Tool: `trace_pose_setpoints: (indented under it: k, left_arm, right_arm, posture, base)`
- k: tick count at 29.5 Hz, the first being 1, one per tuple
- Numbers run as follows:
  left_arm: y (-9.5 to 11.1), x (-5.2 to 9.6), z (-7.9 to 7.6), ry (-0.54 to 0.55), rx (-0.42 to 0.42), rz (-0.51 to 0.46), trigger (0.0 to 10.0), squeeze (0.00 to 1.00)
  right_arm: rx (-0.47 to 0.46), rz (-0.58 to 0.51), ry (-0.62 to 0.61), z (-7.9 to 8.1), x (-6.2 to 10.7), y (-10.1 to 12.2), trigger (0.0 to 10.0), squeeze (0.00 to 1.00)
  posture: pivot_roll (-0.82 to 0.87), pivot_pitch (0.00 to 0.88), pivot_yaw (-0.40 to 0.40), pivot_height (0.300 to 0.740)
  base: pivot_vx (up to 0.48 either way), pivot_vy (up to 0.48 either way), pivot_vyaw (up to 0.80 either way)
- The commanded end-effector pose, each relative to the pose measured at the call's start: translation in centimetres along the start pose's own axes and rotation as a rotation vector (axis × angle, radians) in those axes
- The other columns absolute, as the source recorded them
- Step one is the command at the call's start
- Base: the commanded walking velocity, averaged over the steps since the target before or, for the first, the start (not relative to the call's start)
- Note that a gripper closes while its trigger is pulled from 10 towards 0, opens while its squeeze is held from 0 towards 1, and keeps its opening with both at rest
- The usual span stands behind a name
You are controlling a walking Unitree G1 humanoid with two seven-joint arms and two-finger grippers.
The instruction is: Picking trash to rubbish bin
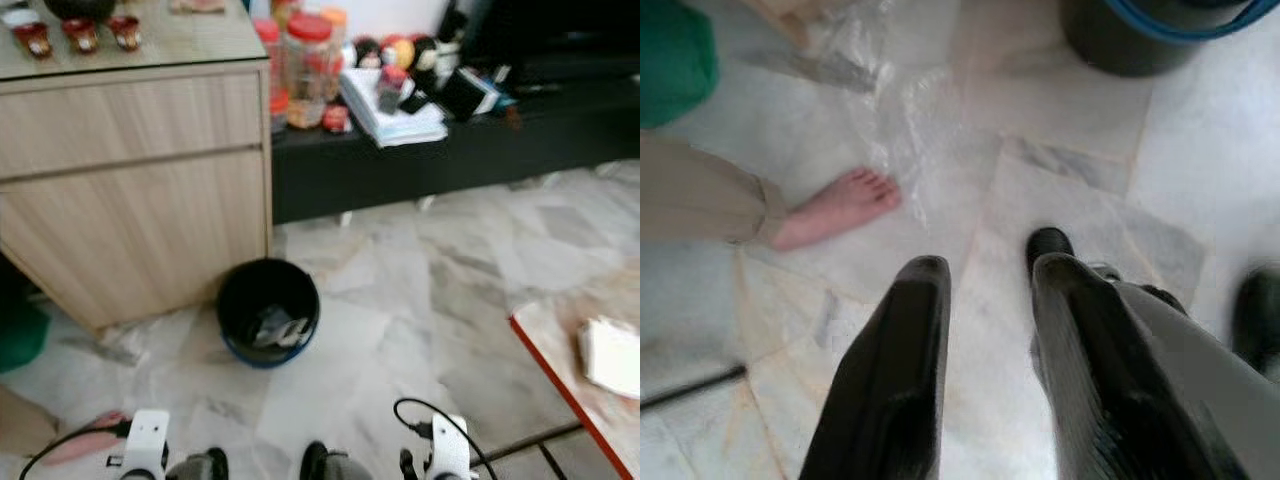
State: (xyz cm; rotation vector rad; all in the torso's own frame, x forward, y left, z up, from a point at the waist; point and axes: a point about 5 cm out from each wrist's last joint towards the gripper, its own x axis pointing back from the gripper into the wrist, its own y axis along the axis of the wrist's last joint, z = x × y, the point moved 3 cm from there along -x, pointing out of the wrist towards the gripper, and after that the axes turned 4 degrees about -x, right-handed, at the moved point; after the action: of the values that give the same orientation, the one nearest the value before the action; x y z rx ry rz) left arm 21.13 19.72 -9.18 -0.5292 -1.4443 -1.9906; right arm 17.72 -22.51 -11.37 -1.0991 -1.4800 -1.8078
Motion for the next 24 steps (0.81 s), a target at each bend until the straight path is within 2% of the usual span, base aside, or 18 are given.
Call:
trace_pose_setpoints:
  k: [1,16,24]
  left_arm:
    - [-1.99,0.77,-0.99,-0.026,0.002,0.07,10.0,0.0]
    - [-2.15,0.92,-1.4,-0.03,0.007,0.078,10.0,0.0]
    - [-2.58,1.01,-1.6,-0.024,-0.018,0.112,10.0,0.0]
  right_arm:
    - [-0.004,-0.01,-0.012,-0.44,0.01,0.52,10.0,0.0]
    - [0.004,-0.017,-0.013,-0.59,0.01,0.77,10.0,0.0]
    - [0.004,-0.023,-0.019,-0.7,0.01,0.98,10.0,0.0]
  posture:
    - [0.05,0.205,-0.122,0.74]
    - [0.04,0.202,-0.134,0.74]
    - [0.03,0.185,-0.142,0.74]
  base:
    - [-0.262,0.0,0.0]
    - [-0.262,0.0,0.0]
    - [0.0,0.0,0.0]
